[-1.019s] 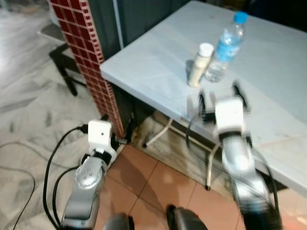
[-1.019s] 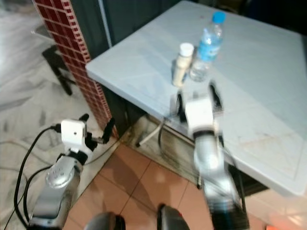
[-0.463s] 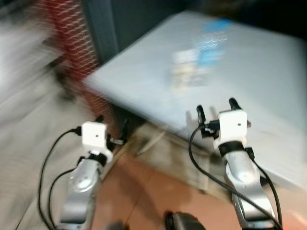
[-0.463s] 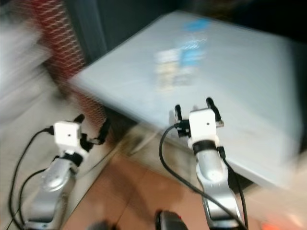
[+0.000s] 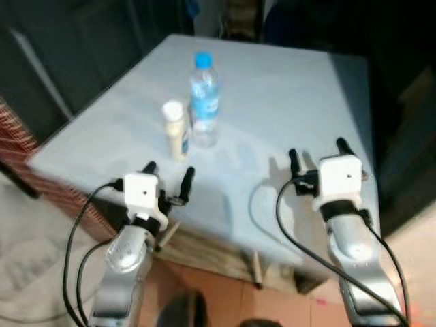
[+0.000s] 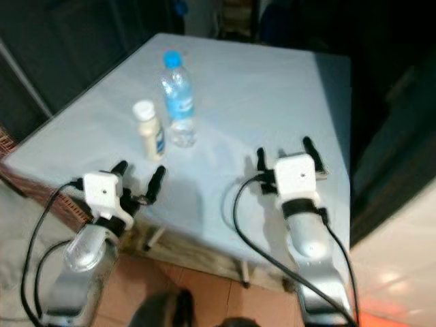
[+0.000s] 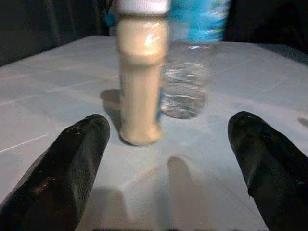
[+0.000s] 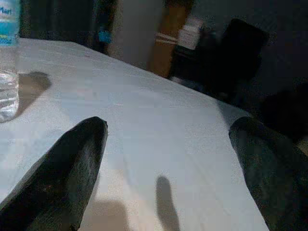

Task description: Restocking fridge

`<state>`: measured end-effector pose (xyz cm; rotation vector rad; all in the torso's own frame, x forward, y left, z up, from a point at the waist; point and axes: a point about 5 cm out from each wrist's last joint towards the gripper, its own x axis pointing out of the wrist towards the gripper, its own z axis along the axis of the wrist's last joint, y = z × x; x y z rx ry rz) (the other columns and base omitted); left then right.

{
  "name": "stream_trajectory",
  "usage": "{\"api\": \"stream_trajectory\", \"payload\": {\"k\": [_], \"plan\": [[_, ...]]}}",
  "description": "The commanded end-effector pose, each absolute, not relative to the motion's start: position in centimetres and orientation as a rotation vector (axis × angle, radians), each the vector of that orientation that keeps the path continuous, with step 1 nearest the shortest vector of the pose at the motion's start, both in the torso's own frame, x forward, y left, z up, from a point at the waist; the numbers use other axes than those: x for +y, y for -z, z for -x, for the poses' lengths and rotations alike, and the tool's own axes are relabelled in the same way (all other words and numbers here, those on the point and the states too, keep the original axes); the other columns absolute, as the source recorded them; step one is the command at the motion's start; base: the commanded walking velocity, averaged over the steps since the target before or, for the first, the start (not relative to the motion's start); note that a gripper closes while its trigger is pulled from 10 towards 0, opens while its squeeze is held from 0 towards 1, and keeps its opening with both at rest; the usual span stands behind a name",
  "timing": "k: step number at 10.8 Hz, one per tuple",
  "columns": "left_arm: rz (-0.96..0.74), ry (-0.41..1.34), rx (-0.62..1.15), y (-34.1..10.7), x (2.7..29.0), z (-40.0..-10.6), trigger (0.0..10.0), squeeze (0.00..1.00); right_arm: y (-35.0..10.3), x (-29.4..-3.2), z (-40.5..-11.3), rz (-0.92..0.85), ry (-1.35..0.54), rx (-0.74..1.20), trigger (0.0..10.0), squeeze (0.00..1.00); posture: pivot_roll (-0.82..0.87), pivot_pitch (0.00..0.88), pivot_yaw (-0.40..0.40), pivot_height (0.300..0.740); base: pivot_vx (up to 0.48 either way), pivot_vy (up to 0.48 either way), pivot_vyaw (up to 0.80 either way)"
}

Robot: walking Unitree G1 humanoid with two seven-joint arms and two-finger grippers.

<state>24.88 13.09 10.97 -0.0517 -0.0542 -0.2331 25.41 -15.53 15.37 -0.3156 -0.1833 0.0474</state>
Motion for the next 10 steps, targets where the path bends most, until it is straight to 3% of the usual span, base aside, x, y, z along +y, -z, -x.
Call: {"api": "stream_trajectory", "payload": {"k": [1, 3, 8, 10], "plan": [[0.050, 0.219, -0.056, -11.01, 13.44, -24.86, 10.0, 0.00, -15.95, -15.19, -25.17, 0.331, -0.063, -0.216, 10.0, 0.00, -0.05, 0.076, 0.043, 0.740, 0.000, 0.000, 0.00], [0.052, 0.196, -0.056, -10.98, 13.68, -24.82, 10.0, 0.00, -16.00, -14.83, -25.29, 0.335, -0.077, -0.222, 10.0, 0.00, -0.04, 0.074, 0.042, 0.740, 0.000, 0.000, 0.00], [0.054, 0.215, -0.049, -10.91, 13.67, -24.84, 10.0, 0.00, -16.02, -14.61, -25.53, 0.347, -0.077, -0.234, 10.0, 0.00, -0.04, 0.074, 0.049, 0.740, 0.000, 0.472, 0.00], [0.046, 0.218, -0.056, -10.98, 13.56, -24.87, 10.0, 0.00, -16.48, -14.73, -26.02, 0.356, -0.069, -0.252, 10.0, 0.00, -0.04, 0.076, 0.050, 0.740, 0.000, 0.000, 0.00]]}}
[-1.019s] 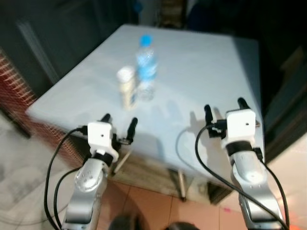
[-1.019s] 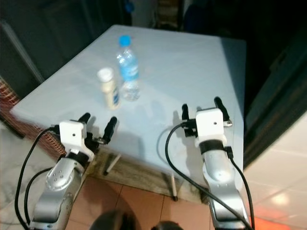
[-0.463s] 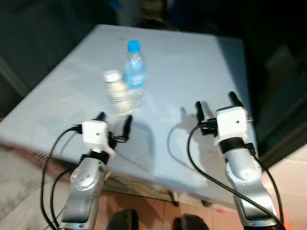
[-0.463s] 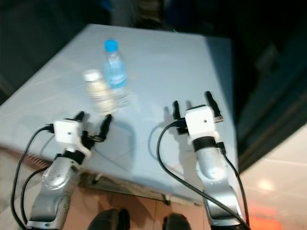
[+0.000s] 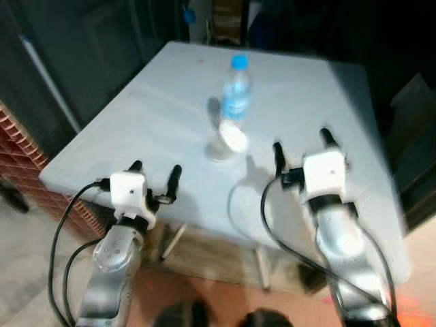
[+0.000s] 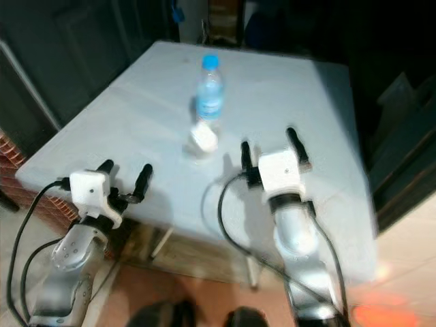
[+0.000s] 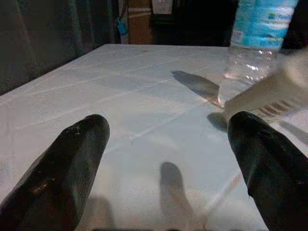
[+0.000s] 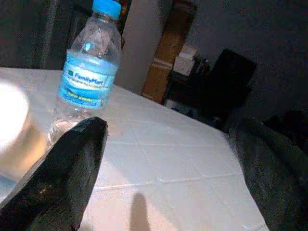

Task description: Restocking fridge

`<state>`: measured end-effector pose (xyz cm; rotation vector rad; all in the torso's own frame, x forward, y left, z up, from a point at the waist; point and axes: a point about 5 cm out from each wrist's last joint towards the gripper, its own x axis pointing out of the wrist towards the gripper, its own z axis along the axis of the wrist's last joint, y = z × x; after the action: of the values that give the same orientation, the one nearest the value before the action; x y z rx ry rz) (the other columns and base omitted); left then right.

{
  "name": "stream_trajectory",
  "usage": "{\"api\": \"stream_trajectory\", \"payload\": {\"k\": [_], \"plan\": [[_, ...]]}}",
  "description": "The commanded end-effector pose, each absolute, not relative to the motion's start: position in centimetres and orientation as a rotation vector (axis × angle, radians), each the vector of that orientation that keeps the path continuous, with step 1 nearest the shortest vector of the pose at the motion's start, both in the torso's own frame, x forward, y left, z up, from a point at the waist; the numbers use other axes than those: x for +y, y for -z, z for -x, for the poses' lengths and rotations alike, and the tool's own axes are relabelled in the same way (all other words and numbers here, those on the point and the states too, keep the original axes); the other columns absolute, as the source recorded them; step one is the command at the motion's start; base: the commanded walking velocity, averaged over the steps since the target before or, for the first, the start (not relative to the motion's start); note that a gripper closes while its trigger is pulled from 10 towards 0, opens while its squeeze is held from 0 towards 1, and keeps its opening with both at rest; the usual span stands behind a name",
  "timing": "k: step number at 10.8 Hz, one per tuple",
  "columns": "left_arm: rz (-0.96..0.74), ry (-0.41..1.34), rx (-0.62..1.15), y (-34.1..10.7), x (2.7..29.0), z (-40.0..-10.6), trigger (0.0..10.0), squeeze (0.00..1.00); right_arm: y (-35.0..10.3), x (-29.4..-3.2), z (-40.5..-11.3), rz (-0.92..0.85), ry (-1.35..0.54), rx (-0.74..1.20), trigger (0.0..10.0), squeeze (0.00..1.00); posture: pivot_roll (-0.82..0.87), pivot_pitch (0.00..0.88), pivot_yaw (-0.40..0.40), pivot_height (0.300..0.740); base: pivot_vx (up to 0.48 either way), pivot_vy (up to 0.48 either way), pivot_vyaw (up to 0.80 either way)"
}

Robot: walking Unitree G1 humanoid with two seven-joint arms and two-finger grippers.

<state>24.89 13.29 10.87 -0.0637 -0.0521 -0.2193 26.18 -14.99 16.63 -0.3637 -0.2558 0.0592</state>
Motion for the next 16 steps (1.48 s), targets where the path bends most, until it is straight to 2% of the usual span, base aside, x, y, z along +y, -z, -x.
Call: {"api": "stream_trajectory", "payload": {"k": [1, 4, 9, 11, 16], "plan": [[0.045, 0.218, -0.054, -11.0, 13.5, -24.9, 10.0, 0.00, -17.0, -14.9, -26.5, 0.361, -0.058, -0.271, 10.0, 0.00, -0.04, 0.079, 0.050, 0.740, 0.000, 0.000, 0.00], [0.040, 0.229, -0.055, -11.0, 13.2, -25.0, 10.0, 0.00, -18.1, -15.7, -28.2, 0.381, -0.035, -0.308, 10.0, 0.00, -0.03, 0.081, 0.050, 0.740, 0.000, 0.000, 0.00], [0.017, 0.188, -0.042, -11.0, 13.3, -25.4, 10.0, 0.00, -18.5, -15.0, -29.1, 0.358, -0.077, -0.323, 10.0, 0.00, -0.03, 0.084, 0.055, 0.740, 0.000, 0.000, 0.00], [0.020, 0.196, -0.036, -10.9, 13.2, -25.4, 10.0, 0.00, -15.7, -13.7, -28.3, 0.298, -0.197, -0.189, 10.0, 0.00, -0.03, 0.084, 0.051, 0.740, 0.000, 0.000, 0.00], [0.021, 0.197, -0.036, -11.0, 13.3, -25.6, 10.0, 0.00, -13.0, -12.0, -24.5, 0.250, -0.408, -0.107, 10.0, 0.00, -0.03, 0.079, 0.054, 0.740, 0.000, 0.000, 0.00]]}}
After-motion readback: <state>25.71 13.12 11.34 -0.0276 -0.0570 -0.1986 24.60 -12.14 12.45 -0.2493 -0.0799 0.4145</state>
